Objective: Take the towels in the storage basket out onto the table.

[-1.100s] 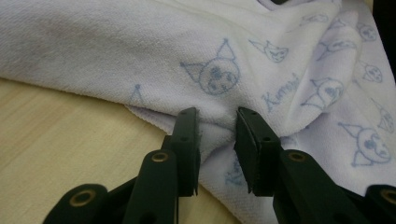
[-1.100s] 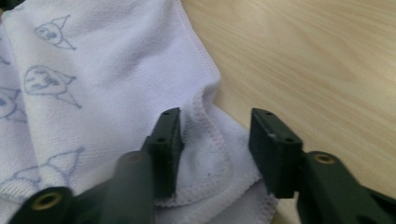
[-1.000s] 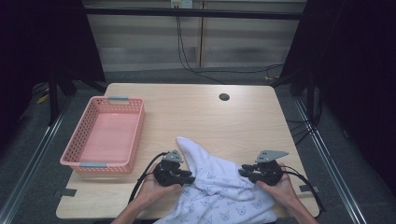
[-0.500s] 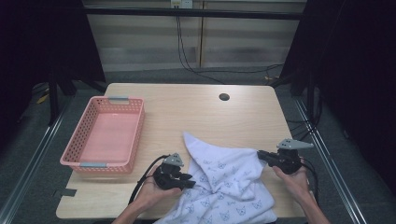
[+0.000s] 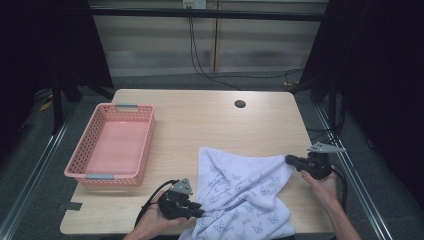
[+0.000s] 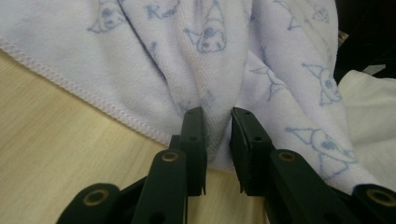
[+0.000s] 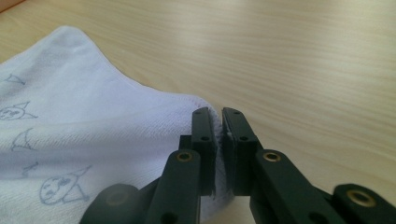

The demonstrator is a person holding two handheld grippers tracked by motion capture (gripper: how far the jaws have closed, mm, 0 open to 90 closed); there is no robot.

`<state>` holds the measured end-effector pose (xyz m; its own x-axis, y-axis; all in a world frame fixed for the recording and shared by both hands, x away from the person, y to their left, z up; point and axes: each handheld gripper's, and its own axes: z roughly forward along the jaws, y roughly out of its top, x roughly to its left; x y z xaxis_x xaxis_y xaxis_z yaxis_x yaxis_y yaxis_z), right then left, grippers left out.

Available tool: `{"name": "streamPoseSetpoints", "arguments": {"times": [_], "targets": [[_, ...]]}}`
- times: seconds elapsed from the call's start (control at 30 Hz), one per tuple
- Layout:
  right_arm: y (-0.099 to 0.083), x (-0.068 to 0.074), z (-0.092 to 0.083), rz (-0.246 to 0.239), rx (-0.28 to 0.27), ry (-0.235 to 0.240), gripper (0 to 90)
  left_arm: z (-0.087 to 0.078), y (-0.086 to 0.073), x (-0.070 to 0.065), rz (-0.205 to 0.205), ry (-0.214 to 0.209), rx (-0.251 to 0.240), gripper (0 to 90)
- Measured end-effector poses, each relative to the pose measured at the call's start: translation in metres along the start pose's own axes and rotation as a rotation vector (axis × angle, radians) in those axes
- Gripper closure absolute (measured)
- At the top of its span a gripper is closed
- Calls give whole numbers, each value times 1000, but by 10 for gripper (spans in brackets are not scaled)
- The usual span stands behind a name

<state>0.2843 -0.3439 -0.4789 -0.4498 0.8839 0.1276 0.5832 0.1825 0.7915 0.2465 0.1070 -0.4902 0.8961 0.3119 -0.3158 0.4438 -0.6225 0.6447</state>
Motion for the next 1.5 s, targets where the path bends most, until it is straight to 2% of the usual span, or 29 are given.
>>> {"name": "streamPoseSetpoints", "arguments": {"times": [0.03, 0.13, 0.2, 0.27, 0.37, 0.4, 0.43, 0.47, 0.6, 0.67, 0.7, 0.8, 0.83, 0.87, 0.9, 0.97, 1.03, 1.07, 1.17, 1.3, 1.47, 1.5], "targets": [[0, 2, 2, -7, 9, -1, 851, -2, 2, 5, -18, -18, -29, 716], [0, 8, 7, -21, 23, 13, 856, -9, 16, 25, -58, 30, -124, 679], [0, 11, 10, -25, 33, 20, 856, -12, 29, 41, -73, 76, -162, 659], [1, 13, 12, -34, 39, 26, 856, -10, 41, 61, -99, 96, -196, 640], [1, 14, 12, -38, 37, 30, 856, -2, 54, 87, -135, 147, -198, 584], [1, 13, 12, -35, 36, 28, 856, 2, 56, 95, -152, 167, -215, 562], [1, 12, 12, -32, 31, 28, 856, 4, 57, 103, -172, 168, -227, 543], [0, 11, 12, -27, 37, 30, 856, 7, 58, 109, -185, 183, -217, 532], [-1, 10, 13, -28, 40, 34, 855, 17, 64, 124, -193, 211, -217, 484], [-1, 10, 13, -30, 38, 36, 855, 23, 66, 128, -199, 235, -209, 479], [-1, 11, 13, -33, 41, 36, 855, 26, 66, 129, -211, 228, -203, 474], [-1, 12, 14, -29, 41, 40, 855, 32, 68, 126, -191, 239, -208, 473], [0, 11, 15, -25, 39, 47, 855, 33, 69, 123, -165, 255, -196, 597], [0, 11, 15, -25, 39, 47, 855, 35, 70, 120, -133, 257, -177, 597], [0, 12, 16, -24, 40, 49, 855, 36, 70, 117, -110, 258, -160, 651], [0, 14, 15, -23, 39, 56, 855, 38, 70, 111, -100, 230, -140, 834], [1, 15, 14, -26, 34, 64, 855, 36, 69, 108, -109, 225, -141, 869], [1, 16, 12, -24, 25, 67, 855, 32, 68, 107, -119, 208, -158, 873], [4, 16, 7, -18, 3, 73, 856, 11, 69, 106, -128, 205, -219, 874], [12, 15, 2, -8, -29, 79, 856, -17, 72, 103, -113, 244, -266, 876], [28, 14, -5, -9, -82, 81, 857, -41, 75, 102, -118, 243, -333, 875], [32, 13, -8, -5, -98, 80, 857, -46, 77, 101, -107, 257, -343, 876]]}}
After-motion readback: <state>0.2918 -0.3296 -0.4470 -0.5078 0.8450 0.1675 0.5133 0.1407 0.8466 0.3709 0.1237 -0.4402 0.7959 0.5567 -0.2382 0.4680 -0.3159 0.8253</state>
